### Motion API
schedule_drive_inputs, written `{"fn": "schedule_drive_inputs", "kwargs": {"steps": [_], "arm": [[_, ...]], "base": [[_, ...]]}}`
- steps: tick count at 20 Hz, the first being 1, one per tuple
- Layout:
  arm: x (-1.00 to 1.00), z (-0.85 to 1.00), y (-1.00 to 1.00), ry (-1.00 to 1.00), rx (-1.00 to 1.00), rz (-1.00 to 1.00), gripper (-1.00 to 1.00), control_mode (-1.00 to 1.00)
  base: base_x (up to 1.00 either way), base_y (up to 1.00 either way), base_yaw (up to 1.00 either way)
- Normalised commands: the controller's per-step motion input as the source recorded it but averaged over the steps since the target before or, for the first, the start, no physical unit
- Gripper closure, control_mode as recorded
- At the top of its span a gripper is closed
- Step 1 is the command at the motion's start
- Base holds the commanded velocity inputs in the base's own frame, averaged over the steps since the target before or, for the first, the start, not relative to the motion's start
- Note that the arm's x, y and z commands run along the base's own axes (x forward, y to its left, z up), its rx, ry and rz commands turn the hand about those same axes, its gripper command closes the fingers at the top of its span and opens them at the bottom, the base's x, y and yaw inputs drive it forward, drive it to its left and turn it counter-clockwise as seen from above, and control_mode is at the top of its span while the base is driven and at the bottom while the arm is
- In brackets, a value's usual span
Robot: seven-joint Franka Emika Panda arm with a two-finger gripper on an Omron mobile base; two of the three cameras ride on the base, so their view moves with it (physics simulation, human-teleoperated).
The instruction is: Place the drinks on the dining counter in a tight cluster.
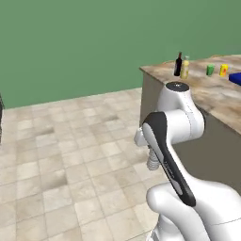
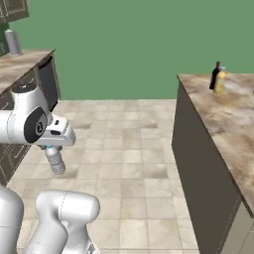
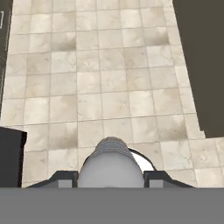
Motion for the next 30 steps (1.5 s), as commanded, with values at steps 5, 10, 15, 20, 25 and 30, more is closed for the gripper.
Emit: {"fn": "schedule_drive_inputs", "kwargs": {"steps": [5,10,15,20,25,30], "arm": [[0.0,0.0,0.0,0.0,0.0,0.0,1.0,1.0],[0.0,0.0,0.0,0.0,0.0,0.0,1.0,1.0],[0.0,0.0,0.0,0.0,0.0,0.0,1.0,1.0],[0.0,0.0,0.0,0.0,0.0,0.0,1.0,1.0],[0.0,0.0,0.0,0.0,0.0,0.0,1.0,1.0],[0.0,0.0,0.0,0.0,0.0,0.0,1.0,1.0]], "base": [[1.0,0.97,-0.58],[1.0,0.91,-0.51],[1.0,0.71,-0.55],[1.0,0.58,-0.63],[1.0,0.62,-0.61],[1.0,0.42,-0.59]]}}
